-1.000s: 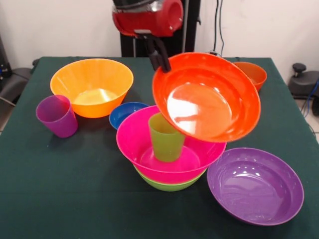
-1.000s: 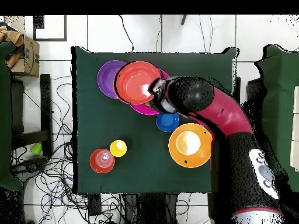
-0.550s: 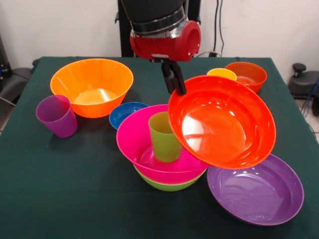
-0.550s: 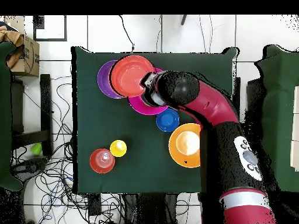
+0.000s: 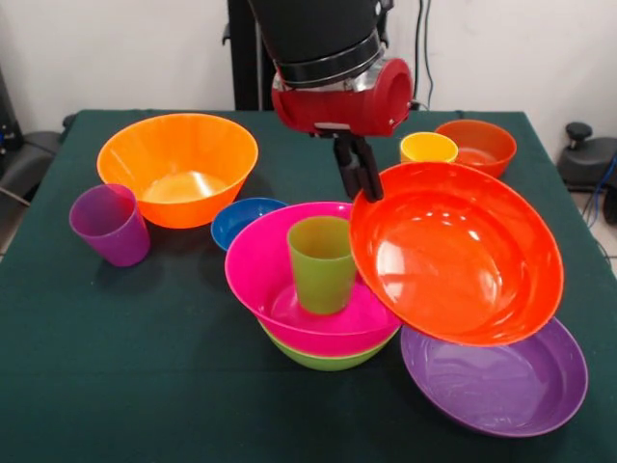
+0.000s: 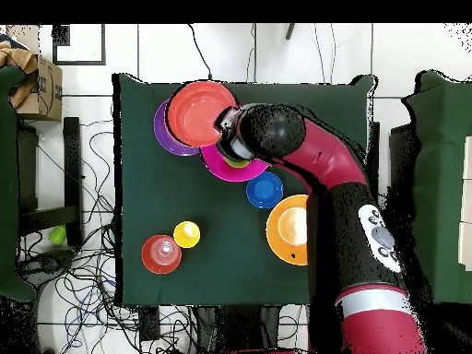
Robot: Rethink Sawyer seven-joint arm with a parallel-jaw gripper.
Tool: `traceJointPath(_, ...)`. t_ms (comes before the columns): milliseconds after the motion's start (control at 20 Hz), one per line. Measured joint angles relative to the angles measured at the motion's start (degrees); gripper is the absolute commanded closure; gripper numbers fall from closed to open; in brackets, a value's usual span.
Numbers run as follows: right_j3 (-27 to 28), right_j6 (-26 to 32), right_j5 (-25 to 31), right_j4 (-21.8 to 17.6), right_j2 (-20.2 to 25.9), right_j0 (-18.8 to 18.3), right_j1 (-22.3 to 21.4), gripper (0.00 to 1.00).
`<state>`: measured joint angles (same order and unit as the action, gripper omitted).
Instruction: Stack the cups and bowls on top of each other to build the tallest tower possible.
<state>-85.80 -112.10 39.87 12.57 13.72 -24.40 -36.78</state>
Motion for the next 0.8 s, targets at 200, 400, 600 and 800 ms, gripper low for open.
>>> traceJointPath(200,-0.01,0.0,0.14,1.16,0.01,0.67,-0.9,1.0)
traceJointPath(400,-0.02,0.0,0.98,1.94,0.02,0.58,-3.11,1.0)
traceJointPath(600,-0.07,0.0,1.94,2.06,0.02,-0.48,-5.45,1.0)
traceJointPath(800,-0.06,0.0,3.5,1.91,0.02,-2.92,-7.53,1.0)
